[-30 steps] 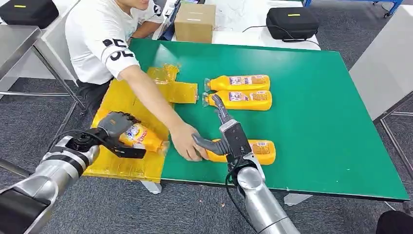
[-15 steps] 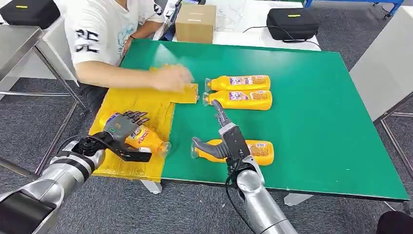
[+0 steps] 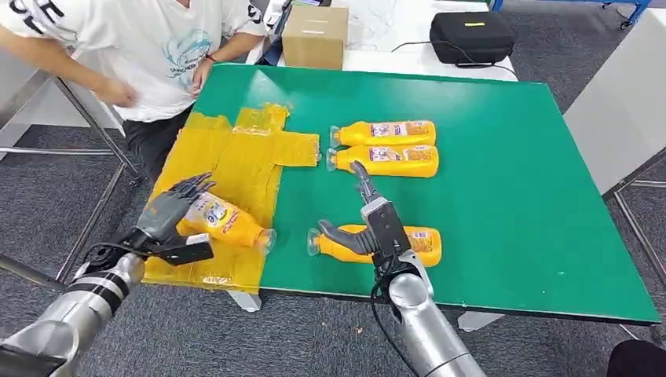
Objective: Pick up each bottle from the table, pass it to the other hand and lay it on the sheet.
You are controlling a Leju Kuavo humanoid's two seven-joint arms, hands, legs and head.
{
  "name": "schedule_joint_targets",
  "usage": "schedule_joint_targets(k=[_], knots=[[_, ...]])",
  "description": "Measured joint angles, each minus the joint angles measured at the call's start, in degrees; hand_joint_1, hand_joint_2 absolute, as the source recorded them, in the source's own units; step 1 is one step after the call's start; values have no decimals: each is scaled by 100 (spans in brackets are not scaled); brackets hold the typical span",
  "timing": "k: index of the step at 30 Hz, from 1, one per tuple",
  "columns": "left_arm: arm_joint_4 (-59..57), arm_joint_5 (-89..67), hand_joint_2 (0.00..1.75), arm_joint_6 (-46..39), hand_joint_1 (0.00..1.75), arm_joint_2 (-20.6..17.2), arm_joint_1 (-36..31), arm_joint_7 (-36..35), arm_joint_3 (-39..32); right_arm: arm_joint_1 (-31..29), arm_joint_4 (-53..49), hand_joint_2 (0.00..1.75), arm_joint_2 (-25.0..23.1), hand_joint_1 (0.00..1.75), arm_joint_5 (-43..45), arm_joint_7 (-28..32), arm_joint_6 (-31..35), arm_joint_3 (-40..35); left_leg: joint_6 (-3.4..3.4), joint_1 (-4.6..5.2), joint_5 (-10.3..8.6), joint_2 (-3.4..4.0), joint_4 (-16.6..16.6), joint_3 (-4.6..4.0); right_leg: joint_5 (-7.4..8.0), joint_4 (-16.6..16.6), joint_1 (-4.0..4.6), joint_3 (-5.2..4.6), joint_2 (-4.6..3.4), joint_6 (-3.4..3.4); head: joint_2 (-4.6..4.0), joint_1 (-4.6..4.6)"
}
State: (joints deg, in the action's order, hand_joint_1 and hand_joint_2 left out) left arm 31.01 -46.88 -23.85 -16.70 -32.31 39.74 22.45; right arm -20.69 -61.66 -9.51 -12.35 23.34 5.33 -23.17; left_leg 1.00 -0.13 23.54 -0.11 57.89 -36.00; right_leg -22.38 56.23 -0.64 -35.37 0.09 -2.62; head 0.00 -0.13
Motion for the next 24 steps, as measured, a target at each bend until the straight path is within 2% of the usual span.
schedule_joint_targets(k=[4, 10, 11, 18, 19, 24], knots=[[379, 534, 175, 169, 0, -88, 269, 13, -197, 3, 0, 175, 13, 0, 0, 0, 33, 2, 0, 1, 0, 3, 0, 0, 2, 0, -1, 2, -2, -1, 0, -2], [1750, 2715, 175, 1225, 0, -216, 1087, 28, -612, 55, 0, 175, 66, 0, -94, -52, 127, 29, 0, 1, 0, 2, 0, -4, 0, -2, -1, -5, 0, -1, 0, -2], [1929, 2934, 175, 1389, 0, -201, 1180, 28, -722, 55, 0, 0, 68, 0, -120, -83, 153, 28, 0, 1, 1, 4, 0, -4, 0, -3, -1, -7, -1, -1, 0, 0], [2570, 3554, 175, 2047, 0, 163, 1417, 39, -1418, 64, 39, 0, 138, 0, -415, -275, 384, 28, 1, 2, 0, 3, 0, -6, 1, -4, -1, -6, -1, -1, 0, -2], [2621, 3624, 175, 2176, 0, 248, 1439, 39, -1517, 68, 53, 175, 155, 0, -493, -319, 439, 28, 1, 2, 0, 3, 0, -6, 2, -4, -1, -6, -1, -2, 0, 0], [2669, 3807, 175, 2717, 0, 894, 1460, 41, -2058, 118, 94, 175, 280, 0, -1071, -719, 695, 31, 1, 6, 0, -2, 1, -6, 4, -4, -6, -2, 0, -4, 0, 0]])
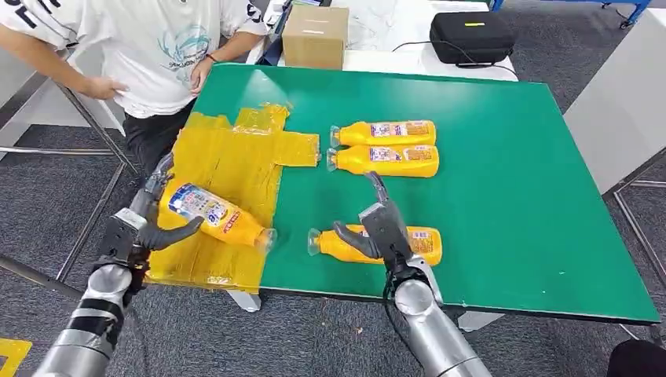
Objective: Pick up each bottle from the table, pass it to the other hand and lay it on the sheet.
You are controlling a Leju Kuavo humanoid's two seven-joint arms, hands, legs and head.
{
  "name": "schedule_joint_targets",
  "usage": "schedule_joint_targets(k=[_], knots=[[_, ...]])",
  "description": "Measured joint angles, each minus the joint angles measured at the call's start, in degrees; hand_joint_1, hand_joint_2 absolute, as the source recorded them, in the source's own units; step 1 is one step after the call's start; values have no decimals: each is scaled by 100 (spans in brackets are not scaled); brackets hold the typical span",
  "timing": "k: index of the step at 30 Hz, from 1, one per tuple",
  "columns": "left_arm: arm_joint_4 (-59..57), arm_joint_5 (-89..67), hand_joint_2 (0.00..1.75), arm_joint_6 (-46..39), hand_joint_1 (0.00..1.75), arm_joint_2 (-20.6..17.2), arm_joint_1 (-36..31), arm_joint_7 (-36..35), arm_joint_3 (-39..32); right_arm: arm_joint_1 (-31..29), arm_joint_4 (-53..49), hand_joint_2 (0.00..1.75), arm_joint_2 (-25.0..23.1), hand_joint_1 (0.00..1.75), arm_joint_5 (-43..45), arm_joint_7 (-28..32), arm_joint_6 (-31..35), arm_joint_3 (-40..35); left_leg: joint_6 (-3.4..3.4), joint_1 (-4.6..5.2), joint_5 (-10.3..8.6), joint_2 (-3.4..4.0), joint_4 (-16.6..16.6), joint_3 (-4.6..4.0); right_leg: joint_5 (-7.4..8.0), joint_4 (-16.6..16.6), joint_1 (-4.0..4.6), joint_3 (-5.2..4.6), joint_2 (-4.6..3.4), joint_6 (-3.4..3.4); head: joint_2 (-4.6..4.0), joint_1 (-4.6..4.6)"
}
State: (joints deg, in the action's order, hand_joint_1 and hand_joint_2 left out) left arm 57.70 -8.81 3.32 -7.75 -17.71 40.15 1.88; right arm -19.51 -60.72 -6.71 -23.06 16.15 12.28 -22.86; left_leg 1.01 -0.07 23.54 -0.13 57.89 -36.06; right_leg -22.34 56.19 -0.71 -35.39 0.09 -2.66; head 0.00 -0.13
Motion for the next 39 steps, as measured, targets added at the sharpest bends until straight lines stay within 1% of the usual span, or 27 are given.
schedule_joint_targets(k=[1, 3, 8, 10, 13, 17, 21, 26, 33, 39], knots=[[0, 0, 175, 33, 0, 134, 0, 0, -78, 11, 6, 175, 26, 0, -45, -39, 15, 2, 0, 0, 0, -1, 0, 0, 0, 0, 0, 0, 0, 0, 0, 0], [0, -2, 175, 43, 0, 284, -2, 0, -190, 26, 9, 175, 61, 0, -74, -85, 33, 2, 0, 0, 1, 0, 0, 0, 1, 0, 0, -1, -2, -1, 0, 0], [0, 0, 175, 106, 0, 489, -4, 0, -369, 44, 20, 175, 118, 0, -126, -102, 39, 4, 0, -3, 1, 0, 0, 0, -1, 0, 6, -4, -1, 0, 0, 0], [0, 105, 175, 337, 0, 577, -7, -50, -450, 44, 35, 175, 140, 0, -354, -278, 96, 4, 0, -4, 1, 1, 0, 0, -1, 0, 6, -5, -1, 1, 0, 2], [48, 236, 175, 629, 0, 855, -2, -345, -526, 39, 85, 175, 238, 0, -882, -616, 162, 4, 0, -3, 1, -3, 0, -1, -1, 0, 4, -1, 2, 1, 0, 2], [133, 402, 175, 756, 0, 1181, 1, -564, -492, -13, 188, 175, 380, 0, -1415, -919, 75, 2, 1, 5, 1, -3, 0, -1, 1, -2, -5, 2, 2, -2, 0, 0], [181, 546, 175, 750, 0, 1420, -31, -664, -339, -55, 345, 175, 498, 0, -1820, -1108, -116, -20, 4, 11, 2, -4, 1, -2, 2, -3, -8, 2, 2, -3, 0, 0], [181, 614, 175, 697, 0, 1534, -96, -686, -196, -123, 527, 175, 568, 0, -1969, -1147, -221, -55, 3, 8, 2, -4, 1, -1, 1, -2, -5, 1, 0, -3, 0, 2], [181, 616, 175, 693, 0, 1584, -119, -693, -139, -207, 636, 175, 603, 0, -1993, -1147, -236, -77, 3, 2, 2, -2, 1, -1, 1, -2, -1, 1, 1, -2, 0, 2], [142, 630, 175, 618, 0, 1593, -187, -691, -107, -289, 760, 175, 658, 0, -2080, -1149, -537, -205, 3, 3, 2, -2, 1, 2, 1, -3, -2, 3, 0, -2, 0, 2]])
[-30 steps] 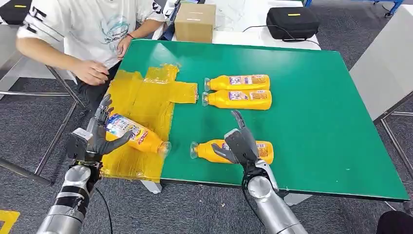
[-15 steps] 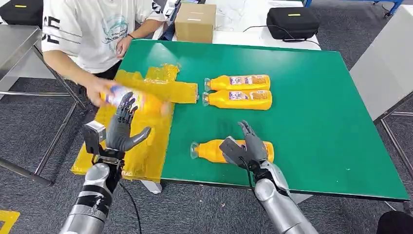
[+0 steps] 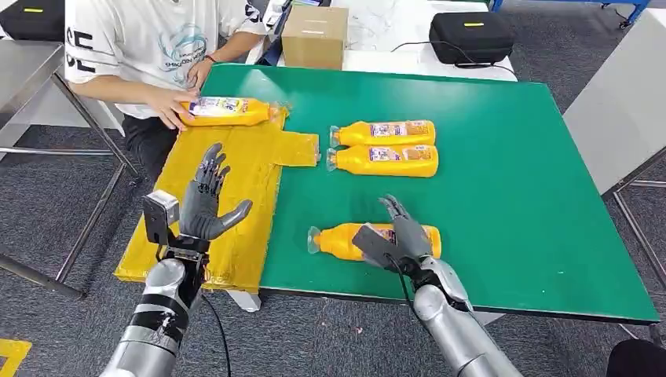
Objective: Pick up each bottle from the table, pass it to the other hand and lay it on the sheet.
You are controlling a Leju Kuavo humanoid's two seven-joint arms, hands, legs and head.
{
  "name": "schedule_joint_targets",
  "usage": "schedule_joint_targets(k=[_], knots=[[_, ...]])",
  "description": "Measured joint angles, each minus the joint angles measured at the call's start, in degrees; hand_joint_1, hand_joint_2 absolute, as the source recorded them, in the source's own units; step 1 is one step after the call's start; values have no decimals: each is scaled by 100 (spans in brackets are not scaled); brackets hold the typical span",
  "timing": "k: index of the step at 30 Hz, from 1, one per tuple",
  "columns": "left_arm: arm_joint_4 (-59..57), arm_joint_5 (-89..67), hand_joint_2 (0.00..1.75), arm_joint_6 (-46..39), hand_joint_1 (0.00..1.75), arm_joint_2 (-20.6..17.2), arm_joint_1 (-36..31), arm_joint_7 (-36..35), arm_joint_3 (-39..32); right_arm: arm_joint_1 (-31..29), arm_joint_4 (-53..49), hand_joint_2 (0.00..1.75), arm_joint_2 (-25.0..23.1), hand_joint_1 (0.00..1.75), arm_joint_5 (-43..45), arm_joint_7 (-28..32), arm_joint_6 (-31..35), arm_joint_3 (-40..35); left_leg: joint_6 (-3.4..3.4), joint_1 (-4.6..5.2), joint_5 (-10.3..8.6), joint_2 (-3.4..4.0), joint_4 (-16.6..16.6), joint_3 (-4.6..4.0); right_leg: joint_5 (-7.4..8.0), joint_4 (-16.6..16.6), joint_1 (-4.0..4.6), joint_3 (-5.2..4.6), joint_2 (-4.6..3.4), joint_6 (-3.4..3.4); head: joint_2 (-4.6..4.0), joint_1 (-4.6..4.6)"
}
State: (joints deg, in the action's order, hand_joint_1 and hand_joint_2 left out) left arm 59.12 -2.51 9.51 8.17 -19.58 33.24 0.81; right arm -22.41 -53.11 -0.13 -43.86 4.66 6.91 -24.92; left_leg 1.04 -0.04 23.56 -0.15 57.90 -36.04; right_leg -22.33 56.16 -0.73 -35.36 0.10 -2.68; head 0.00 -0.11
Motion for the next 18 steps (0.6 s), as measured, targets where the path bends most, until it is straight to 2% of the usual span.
schedule_joint_targets(k=[5, 6, 7, 8, 9, 10, 11, 12, 13, 16, 17, 18], knots=[[-114, -9, 175, 28, 0, 0, -96, 76, -2, -171, 162, 175, 170, 0, -241, -138, -308, -245, 0, 0, 0, 1, 0, 8, 0, -1, 0, 7, 0, 0, 0, 0], [-135, -26, 175, 50, 0, 0, -111, 96, -2, -230, 190, 175, 219, 35, -258, -164, -388, -293, 0, 0, 0, 0, 0, 10, 0, -1, 0, 9, 0, 0, 0, 0], [-153, -29, 175, 90, 0, -2, -128, 120, -4, -304, 228, 175, 276, 49, -289, -204, -499, -350, 1, 0, -1, -2, 0, 12, 0, -2, 0, 12, 1, 0, 0, 0], [-179, -37, 175, 136, 0, -2, -146, 138, -7, -386, 280, 175, 348, 56, -328, -236, -650, -418, 2, 0, -3, -3, 0, 12, 0, -2, 0, 14, 1, 0, 0, 0], [-203, -37, 175, 166, 0, -4, -165, 157, -9, -486, 328, 175, 431, 84, -361, -267, -806, -470, 3, 0, -3, -4, 0, 12, 1, -2, -1, 15, 2, -1, 0, 0], [-236, -37, 175, 192, 0, -4, -184, 173, -9, -594, 390, 175, 518, 98, -400, -295, -998, -547, 8, 1, -7, -6, 0, 12, 2, -2, -2, 18, 3, -2, 0, -2], [-269, -42, 175, 208, 0, -7, -199, 195, -11, -702, 449, 175, 615, 141, -449, -304, -1177, -621, 9, 4, -8, -8, 0, 12, 5, -2, -4, 19, 5, -6, 0, 0], [-304, -42, 175, 232, 0, -9, -207, 219, -18, -816, 499, 175, 715, 148, -455, -304, -1345, -700, 12, 8, -11, -7, 0, 11, 7, -2, -7, 20, 4, -10, 0, 0], [-339, -44, 175, 260, 0, -11, -220, 236, -24, -944, 549, 175, 802, 175, -448, -302, -1527, -770, 16, 13, -13, -7, 0, 11, 10, -2, -9, 19, 4, -14, 0, 2], [-459, -53, 175, 315, 0, -15, -276, 306, -31, -1319, 702, 175, 1030, 175, -326, -262, -2010, -991, 23, 20, -18, -8, 0, 8, 17, -2, -17, 19, 6, -23, 0, 0], [-501, -61, 175, 330, 0, -17, -291, 339, -35, -1453, 746, 175, 1097, 164, -271, -258, -2150, -1076, 23, 23, -18, -7, 0, 8, 17, -1, -21, 19, 5, -24, 0, 0], [-540, -72, 175, 356, 0, -17, -307, 365, -42, -1579, 803, 175, 1163, 164, -164, -258, -2294, -1172, 23, 26, -18, -7, 0, 8, 18, 0, -22, 17, 5, -25, 0, 0]])
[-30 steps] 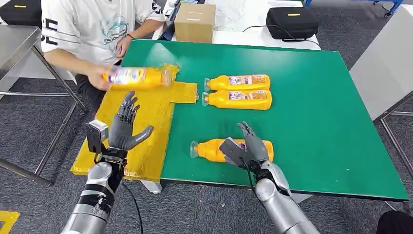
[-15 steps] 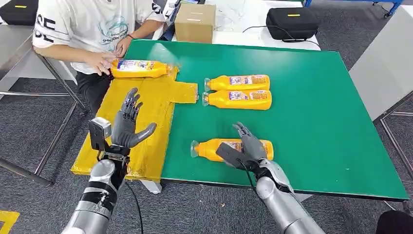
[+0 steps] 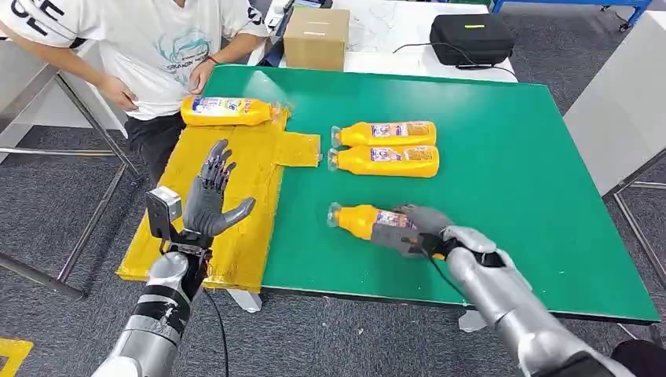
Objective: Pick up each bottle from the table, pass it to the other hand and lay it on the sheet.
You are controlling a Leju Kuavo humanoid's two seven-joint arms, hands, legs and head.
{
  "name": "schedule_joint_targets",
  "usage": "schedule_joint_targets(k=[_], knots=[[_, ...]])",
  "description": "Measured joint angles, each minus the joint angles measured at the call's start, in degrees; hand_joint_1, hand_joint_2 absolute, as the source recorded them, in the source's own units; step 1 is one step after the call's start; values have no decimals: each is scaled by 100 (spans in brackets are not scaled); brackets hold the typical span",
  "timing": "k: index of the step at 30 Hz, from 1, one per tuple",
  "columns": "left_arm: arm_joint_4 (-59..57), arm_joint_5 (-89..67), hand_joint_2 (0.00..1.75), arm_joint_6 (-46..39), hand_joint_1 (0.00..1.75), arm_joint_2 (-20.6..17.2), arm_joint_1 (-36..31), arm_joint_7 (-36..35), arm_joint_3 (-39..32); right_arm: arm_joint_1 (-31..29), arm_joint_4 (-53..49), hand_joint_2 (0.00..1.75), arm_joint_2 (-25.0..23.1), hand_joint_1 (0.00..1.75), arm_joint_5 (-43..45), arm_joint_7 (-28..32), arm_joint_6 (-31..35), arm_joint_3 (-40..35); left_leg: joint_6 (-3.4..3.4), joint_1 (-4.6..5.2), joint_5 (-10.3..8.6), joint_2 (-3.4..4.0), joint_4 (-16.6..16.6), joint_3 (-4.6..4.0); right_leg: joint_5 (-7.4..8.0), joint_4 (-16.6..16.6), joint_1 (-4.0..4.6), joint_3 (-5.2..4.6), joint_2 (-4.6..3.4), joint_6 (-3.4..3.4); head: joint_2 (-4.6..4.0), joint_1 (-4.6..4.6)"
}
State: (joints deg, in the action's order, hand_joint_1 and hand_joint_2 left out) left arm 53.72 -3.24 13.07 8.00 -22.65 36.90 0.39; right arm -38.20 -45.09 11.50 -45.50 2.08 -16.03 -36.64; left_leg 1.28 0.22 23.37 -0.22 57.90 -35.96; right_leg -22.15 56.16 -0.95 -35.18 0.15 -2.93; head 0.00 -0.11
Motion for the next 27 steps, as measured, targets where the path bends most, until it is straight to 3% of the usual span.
schedule_joint_targets(k=[2, 3, 4, 5, 6, 7, 10, 11, 12, 13, 20, 27], knots=[[-63, -37, 175, 41, 0, -2, -28, 33, -17, -232, 83, 175, 111, 164, 150, -17, -172, -181, 0, 1, 0, 1, 1, 0, 0, 1, 0, -1, 0, 0, 0, 0], [-89, -39, 175, 65, 0, -2, -44, 46, -26, -348, 118, 175, 163, 138, 246, -46, -259, -283, 0, 1, 0, 1, 1, 0, 0, 1, 0, -2, 0, 0, 0, 0], [-113, -48, 175, 78, 0, -2, -60, 54, -35, -457, 144, 175, 222, 52, 338, -67, -316, -397, 0, 1, 0, 0, 1, 0, 0, 1, 0, -3, 0, -1, 0, 2], [-131, -50, 175, 83, 0, -2, -69, 57, -41, -548, 161, 175, 282, 45, 395, -90, -343, -504, 0, 1, 0, 0, 1, 0, 0, 1, 0, -3, 1, -1, 0, 0], [-146, -55, 175, 87, 0, -4, -74, 57, -46, -618, 175, 175, 319, 16, 424, -105, -358, -581, 0, 0, 0, 0, 1, 0, -1, 1, 0, -3, 1, -1, 0, 0], [-157, -57, 175, 92, 0, -4, -75, 57, -54, -671, 194, 175, 356, 0, 450, -118, -373, -651, -1, 0, 0, 0, 1, -1, -1, 1, 0, -3, 1, -1, 0, 0], [-186, -55, 175, 133, 0, -4, -80, 65, -70, -815, 216, 175, 484, 0, 600, -220, -521, -867, -1, 1, 1, 0, 1, -6, -1, 1, 0, -7, 1, -1, 0, 2], [-194, -52, 175, 135, 0, -7, -80, 68, -76, -867, 216, 175, 531, 17, 649, -256, -588, -935, 0, 1, 1, -1, 1, -8, -1, 1, 0, -7, 3, -1, 0, 0], [-203, -46, 175, 138, 0, -9, -80, 70, -81, -926, 216, 175, 596, 148, 712, -286, -685, -1022, 0, 1, 1, -2, 1, -10, -1, 1, -1, -8, 5, -1, 0, 2], [-210, -46, 175, 140, 0, -11, -81, 72, -87, -1000, 216, 175, 645, 168, 778, -315, -785, -1106, 0, 2, 1, -2, 1, -11, -1, 1, -1, -9, 6, -1, 0, 2], [-260, -55, 175, 142, 0, -22, -132, 92, -107, -1475, 214, 175, 811, 175, 1110, -341, -1066, -1604, 0, 3, 0, -1, 1, -10, -1, 1, -1, -9, 6, -1, 0, 0], [-262, -55, 175, 138, 0, -33, -141, 98, -127, -1639, 214, 175, 837, 175, 1394, -358, -900, -1877, 0, 2, 1, 0, 1, -11, -1, 3, -1, -10, 6, -1, 0, 2]])
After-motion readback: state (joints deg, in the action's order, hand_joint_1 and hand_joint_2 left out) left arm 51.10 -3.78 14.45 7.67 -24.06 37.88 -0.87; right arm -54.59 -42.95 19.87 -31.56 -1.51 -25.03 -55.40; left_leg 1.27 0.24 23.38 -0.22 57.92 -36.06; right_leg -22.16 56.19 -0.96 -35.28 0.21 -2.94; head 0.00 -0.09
